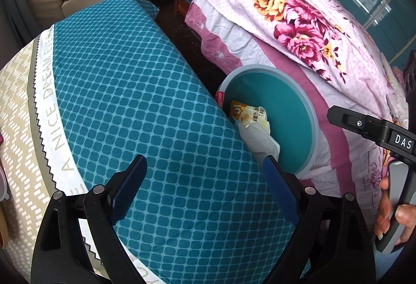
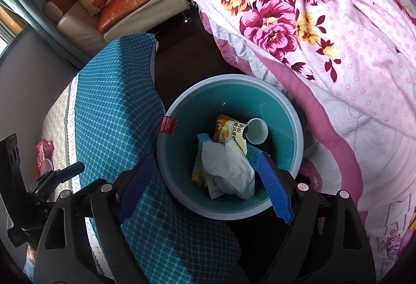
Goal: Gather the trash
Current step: 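Carry tissue and blue packet over the bin and open both tools to drop them, then move both tools back over the woven basket on the bed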
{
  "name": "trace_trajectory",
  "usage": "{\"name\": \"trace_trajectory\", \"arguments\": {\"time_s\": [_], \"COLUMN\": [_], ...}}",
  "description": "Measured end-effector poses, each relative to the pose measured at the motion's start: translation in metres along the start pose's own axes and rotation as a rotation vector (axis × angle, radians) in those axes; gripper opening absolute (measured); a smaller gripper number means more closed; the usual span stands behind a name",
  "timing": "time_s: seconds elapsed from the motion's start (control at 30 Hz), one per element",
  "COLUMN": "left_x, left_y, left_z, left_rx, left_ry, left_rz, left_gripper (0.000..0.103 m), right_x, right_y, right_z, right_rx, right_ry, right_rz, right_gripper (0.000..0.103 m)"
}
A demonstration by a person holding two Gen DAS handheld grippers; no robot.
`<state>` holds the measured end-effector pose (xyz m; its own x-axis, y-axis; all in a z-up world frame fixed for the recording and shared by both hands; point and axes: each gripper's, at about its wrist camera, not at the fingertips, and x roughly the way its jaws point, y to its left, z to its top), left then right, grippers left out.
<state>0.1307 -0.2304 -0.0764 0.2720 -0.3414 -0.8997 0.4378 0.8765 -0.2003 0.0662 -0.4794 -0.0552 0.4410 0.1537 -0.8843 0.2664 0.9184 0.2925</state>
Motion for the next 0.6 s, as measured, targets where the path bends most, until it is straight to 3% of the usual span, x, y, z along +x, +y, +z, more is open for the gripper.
{"name": "trace_trajectory", "arguments": {"time_s": [0.6], "left_x": [-0.053], "left_y": [0.074], "left_z": [-0.038], "left_rx": [-0.123], "left_ry": [-0.074], "left_rz": [0.014], "left_gripper": [0.091], "right_x": [-0.004], "right_y": [0.088], "right_z": [-0.021], "right_rx": [-0.139], "right_ry": [0.040], "right_rz": [0.016], "right_gripper": [0.079]}}
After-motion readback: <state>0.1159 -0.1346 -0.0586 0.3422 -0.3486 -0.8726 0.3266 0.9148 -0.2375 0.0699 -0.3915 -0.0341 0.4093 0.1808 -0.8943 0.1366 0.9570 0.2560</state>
